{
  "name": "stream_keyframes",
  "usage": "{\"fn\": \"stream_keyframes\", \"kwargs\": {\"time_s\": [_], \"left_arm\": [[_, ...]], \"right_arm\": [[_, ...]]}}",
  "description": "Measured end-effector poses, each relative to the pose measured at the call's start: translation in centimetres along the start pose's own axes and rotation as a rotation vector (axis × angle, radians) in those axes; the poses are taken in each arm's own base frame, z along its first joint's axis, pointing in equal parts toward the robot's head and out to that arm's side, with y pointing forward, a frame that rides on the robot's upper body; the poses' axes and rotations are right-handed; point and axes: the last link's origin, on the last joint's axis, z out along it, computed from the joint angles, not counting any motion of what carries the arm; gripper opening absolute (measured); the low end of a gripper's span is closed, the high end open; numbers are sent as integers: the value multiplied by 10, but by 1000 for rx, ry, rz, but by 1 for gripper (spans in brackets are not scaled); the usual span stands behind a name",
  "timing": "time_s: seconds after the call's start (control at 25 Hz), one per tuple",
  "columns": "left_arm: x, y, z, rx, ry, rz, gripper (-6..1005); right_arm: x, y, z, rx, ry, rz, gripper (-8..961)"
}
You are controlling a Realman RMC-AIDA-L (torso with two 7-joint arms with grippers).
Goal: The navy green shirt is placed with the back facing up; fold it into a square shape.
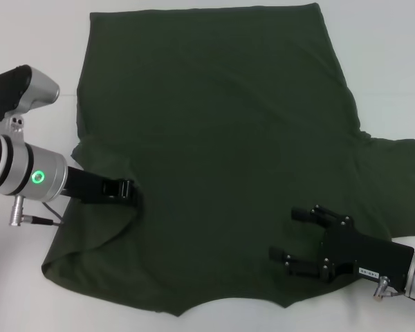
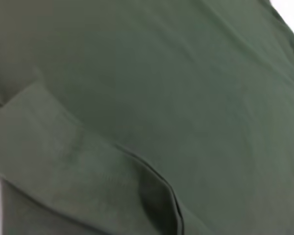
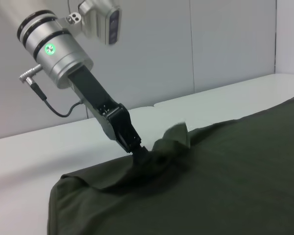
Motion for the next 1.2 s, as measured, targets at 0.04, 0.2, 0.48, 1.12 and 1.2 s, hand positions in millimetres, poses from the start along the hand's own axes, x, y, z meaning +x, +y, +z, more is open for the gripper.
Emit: {"fn": "stream_keyframes", "kwargs": {"time_s": [0.04,0.2,0.48,1.12,1.2], "left_arm": [[0,-1,0,2,3,-3,117],[-1,-3,-1,-5,19,-5,146],[-5,7,-5,-131,47,19,285],[-47,-32,-57,-380,417,171,669],[-62,-31,-61,-396,451,310,682]], "right_arm": [[0,0,0,0,0,0,943],[-1,0,1,-4,0,-3,943],[-1,0,0,-3,-2,-1,943],[-2,-1,0,-4,-6,38,942],[-4,-2,-1,-7,-9,50,942]]}}
